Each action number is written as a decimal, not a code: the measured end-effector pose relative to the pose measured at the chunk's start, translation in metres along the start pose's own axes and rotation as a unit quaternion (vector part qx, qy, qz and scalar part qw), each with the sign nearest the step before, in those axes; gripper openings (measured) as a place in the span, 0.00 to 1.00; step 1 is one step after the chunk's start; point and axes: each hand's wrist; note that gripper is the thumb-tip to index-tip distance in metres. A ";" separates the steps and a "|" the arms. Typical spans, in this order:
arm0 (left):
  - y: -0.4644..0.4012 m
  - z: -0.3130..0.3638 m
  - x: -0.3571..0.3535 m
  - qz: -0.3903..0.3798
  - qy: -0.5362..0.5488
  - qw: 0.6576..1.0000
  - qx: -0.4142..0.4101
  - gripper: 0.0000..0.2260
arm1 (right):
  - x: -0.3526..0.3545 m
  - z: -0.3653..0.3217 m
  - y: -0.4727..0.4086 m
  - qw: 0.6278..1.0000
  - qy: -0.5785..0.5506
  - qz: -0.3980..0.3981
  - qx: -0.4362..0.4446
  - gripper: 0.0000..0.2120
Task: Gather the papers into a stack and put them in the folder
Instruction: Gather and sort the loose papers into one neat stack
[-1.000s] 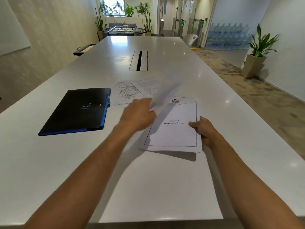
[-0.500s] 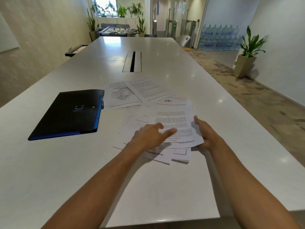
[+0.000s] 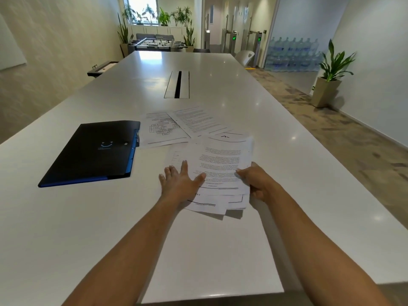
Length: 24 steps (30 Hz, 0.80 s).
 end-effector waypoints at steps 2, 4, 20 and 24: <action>0.000 0.002 0.002 0.005 0.018 1.000 0.002 0.41 | -0.013 0.003 0.002 1.000 0.014 0.000 0.021 0.18; -0.002 0.003 0.005 0.016 0.048 0.999 0.006 0.41 | -0.023 0.006 0.003 0.999 0.010 0.020 0.031 0.21; -0.025 -0.021 0.081 -0.046 0.535 0.843 0.041 0.40 | 0.018 -0.052 0.035 0.970 -0.080 -0.070 0.220 0.27; -0.025 -0.004 0.092 0.069 0.559 0.825 -0.039 0.19 | 0.005 -0.062 0.039 0.952 -0.048 -0.032 0.300 0.24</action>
Point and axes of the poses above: each hand's wrist, its own y-axis away from the middle knuckle, its own x-axis out of the back of the hand, z = x × y, and after that the axes turned 13 degrees about z, right-handed
